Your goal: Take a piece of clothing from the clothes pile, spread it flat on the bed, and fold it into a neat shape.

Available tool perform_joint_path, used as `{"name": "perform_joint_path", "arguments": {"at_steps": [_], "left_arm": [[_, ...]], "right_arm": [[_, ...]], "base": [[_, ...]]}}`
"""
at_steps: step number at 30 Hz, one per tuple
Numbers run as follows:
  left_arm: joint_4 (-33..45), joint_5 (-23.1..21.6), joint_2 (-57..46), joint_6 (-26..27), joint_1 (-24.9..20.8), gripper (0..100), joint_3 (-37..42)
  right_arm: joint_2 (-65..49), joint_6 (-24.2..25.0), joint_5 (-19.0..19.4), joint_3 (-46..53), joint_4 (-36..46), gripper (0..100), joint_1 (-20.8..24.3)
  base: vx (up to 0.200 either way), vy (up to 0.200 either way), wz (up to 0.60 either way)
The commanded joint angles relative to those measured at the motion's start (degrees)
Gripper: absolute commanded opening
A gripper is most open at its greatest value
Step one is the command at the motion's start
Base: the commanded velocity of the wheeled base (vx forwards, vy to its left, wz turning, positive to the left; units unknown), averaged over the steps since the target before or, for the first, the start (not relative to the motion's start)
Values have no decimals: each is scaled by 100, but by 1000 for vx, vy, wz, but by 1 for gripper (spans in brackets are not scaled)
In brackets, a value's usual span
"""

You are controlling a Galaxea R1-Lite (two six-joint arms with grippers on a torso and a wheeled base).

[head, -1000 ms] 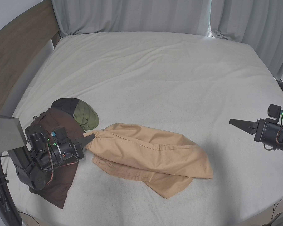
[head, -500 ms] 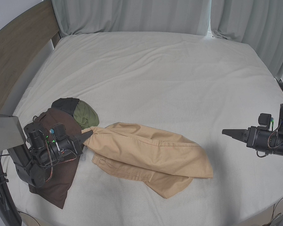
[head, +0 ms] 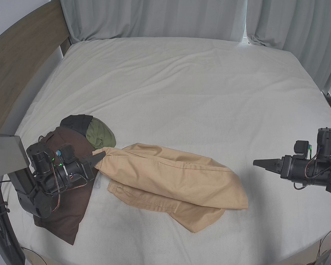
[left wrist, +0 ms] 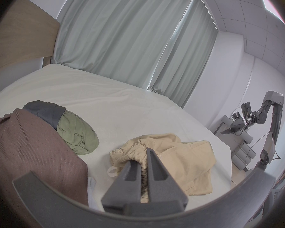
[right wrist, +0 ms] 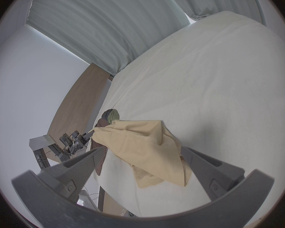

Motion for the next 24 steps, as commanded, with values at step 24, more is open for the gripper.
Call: {"name": "perform_joint_path", "arguments": {"at_steps": [24], "left_arm": [[-14,-11,-21,5,64,0,28]], "right_arm": [[1775,464,302,387,-1233,100,85]], "base": [[0,0,0]]}}
